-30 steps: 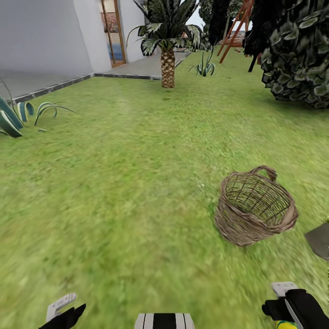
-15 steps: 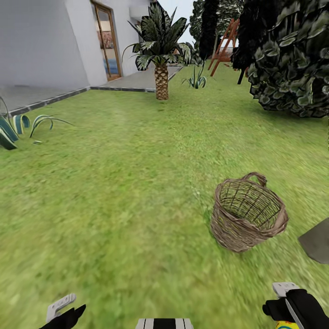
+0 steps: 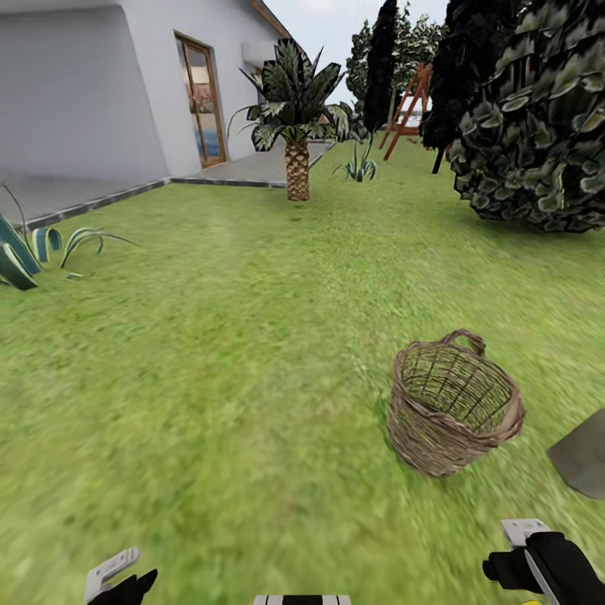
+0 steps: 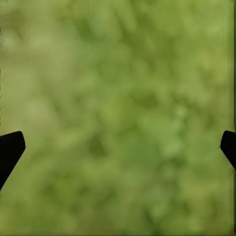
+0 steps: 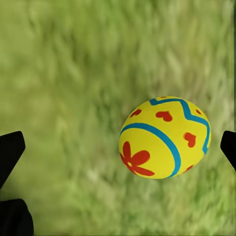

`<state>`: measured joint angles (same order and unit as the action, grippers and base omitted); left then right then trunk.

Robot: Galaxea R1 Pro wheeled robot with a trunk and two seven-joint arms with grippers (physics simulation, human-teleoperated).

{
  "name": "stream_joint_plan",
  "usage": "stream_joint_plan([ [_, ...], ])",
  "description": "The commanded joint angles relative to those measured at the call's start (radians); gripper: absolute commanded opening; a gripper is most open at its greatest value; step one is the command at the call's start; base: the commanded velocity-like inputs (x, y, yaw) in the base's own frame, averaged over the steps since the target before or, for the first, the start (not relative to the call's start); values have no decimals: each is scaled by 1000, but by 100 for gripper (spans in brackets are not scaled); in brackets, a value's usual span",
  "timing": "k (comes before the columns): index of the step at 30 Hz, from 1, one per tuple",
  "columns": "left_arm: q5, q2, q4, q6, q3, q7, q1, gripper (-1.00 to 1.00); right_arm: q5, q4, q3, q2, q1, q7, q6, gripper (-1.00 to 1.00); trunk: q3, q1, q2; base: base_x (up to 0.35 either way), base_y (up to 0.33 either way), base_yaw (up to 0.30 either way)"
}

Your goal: Take the three Easter eggs out of the wicker basket on the lawn in the garden, then place them on the lawn next to a single tree (choose any tree) so that all three eggs are next to the same tree and none are left in the basket.

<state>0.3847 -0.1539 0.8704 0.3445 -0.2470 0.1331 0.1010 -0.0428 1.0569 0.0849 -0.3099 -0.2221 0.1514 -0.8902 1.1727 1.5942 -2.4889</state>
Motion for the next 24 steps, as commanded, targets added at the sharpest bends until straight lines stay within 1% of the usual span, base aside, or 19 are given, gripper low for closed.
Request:
stream_joint_plan([
  [1,6,0,1,6,-3,2,0,100,-5,1,1,0,0,7,-4,100,-2,-4,7,177,0,0],
  [8,6,0,1,6,-3,1,0,100,-5,0,1,1,0,5,-4,100,-24,-31,56,289,0,0],
  [10,6,0,-6,7,-2,3,0,100,-5,0,1,2,0,5,-4,100,-31,-39,70,163,0,0],
  [15,6,1,-25,7,0,4,0,100,-5,0,0,2,0,5,-4,100,-46,-58,105,46,0,0],
  [19,6,11,-29,7,0,2,0,100,-3,0,1,2,0,5,-4,100,-59,-73,133,6,0,0],
  [24,5,14,-30,7,0,2,0,100,-3,0,1,2,0,5,-4,100,-74,-92,168,0,0,0],
])
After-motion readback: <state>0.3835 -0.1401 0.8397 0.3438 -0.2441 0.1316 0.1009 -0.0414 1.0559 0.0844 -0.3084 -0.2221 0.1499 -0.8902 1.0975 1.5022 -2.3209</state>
